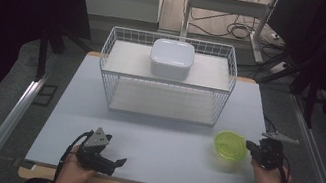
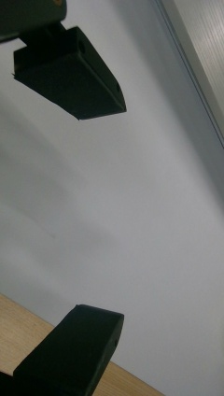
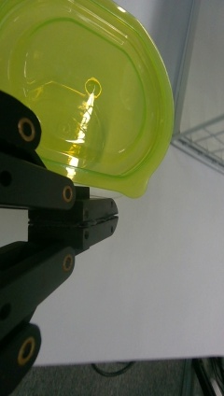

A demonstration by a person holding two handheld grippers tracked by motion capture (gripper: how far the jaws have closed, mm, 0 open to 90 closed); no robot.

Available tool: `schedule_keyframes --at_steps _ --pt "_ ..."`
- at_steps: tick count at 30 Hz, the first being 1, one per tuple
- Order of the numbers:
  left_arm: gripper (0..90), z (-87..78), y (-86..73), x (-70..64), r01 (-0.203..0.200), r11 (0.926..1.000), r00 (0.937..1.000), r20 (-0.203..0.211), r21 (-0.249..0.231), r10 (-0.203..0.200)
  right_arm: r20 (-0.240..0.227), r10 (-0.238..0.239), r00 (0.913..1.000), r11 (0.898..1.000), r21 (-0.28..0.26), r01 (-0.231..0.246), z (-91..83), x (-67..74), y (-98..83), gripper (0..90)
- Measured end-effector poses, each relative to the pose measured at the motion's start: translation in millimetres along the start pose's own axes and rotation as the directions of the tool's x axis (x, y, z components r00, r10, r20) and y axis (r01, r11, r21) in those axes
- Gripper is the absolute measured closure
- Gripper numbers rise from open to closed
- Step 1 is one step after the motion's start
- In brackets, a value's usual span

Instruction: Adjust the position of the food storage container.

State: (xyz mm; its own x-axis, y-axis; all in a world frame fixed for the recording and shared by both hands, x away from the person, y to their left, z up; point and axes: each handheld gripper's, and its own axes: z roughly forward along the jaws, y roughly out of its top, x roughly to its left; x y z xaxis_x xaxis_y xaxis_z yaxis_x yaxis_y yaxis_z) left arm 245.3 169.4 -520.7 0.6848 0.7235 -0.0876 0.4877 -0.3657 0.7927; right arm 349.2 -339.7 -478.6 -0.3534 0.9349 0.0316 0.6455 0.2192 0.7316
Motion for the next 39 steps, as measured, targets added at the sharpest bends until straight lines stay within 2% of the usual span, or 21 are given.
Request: schedule_keyframes --at_steps 2,4,11,19,21,24,26,29,36,39 --pt "3.0 0.1 0.0 -0.2 -0.001 1.0 1.0 0.001 0.001 0.001 -0.027 -0.003 0.9996 1.0 0.005 0.003 1.0 8.1 -0.1 89.6" --pt "3.0 0.3 0.0 -0.2 -0.001 1.0 1.0 0.002 0.002 0.001 -0.034 -0.006 0.9994 1.0 0.008 0.006 1.2 10.0 -0.1 89.7" --pt "3.0 0.9 -0.1 -0.6 -0.003 1.0 1.0 0.005 0.006 0.003 -0.099 -0.022 0.9949 0.999 0.025 0.025 4.0 32.4 0.5 89.6" --pt "3.0 1.5 -0.1 -1.4 -0.008 0.9999 0.9999 0.009 0.011 0.008 -0.134 -0.045 0.99 0.998 0.033 0.05 5.1 47.0 0.0 89.5" --pt "3.1 1.5 -0.1 -1.8 -0.009 0.9999 0.9999 0.009 0.012 0.009 -0.13 -0.047 0.9904 0.998 0.035 0.052 4.7 46.2 -0.1 88.5" --pt "3.1 1.7 -0.1 -1.8 -0.009 0.9999 0.9999 0.008 0.012 0.009 -0.093 -0.049 0.9944 0.997 0.052 0.054 3.6 41.6 -3.2 88.6" --pt "3.1 1.8 -0.1 -1.6 -0.008 0.9999 0.9999 0.007 0.012 0.008 -0.103 -0.021 0.9945 0.997 0.066 0.028 1.4 37.3 -8.6 89.3" --pt "3.1 2.2 -0.2 -1.6 -0.005 0.9999 1.0 0.007 0.012 0.005 -0.121 -0.008 0.9926 0.997 0.081 0.018 -1.7 38.5 -15.3 89.3" --pt "3.0 3.1 -0.1 -2.2 -0.007 0.9999 0.9999 0.01 0.014 0.006 -0.167 -0.02 0.9858 0.991 0.13 0.042 3.0 51.8 -24.1 89.4" --pt "3.0 3.7 -0.1 -2.2 -0.007 0.9998 0.9999 0.012 0.016 0.006 -0.184 -0.024 0.9827 0.99 0.133 0.049 7.9 55.0 -24.4 89.4"
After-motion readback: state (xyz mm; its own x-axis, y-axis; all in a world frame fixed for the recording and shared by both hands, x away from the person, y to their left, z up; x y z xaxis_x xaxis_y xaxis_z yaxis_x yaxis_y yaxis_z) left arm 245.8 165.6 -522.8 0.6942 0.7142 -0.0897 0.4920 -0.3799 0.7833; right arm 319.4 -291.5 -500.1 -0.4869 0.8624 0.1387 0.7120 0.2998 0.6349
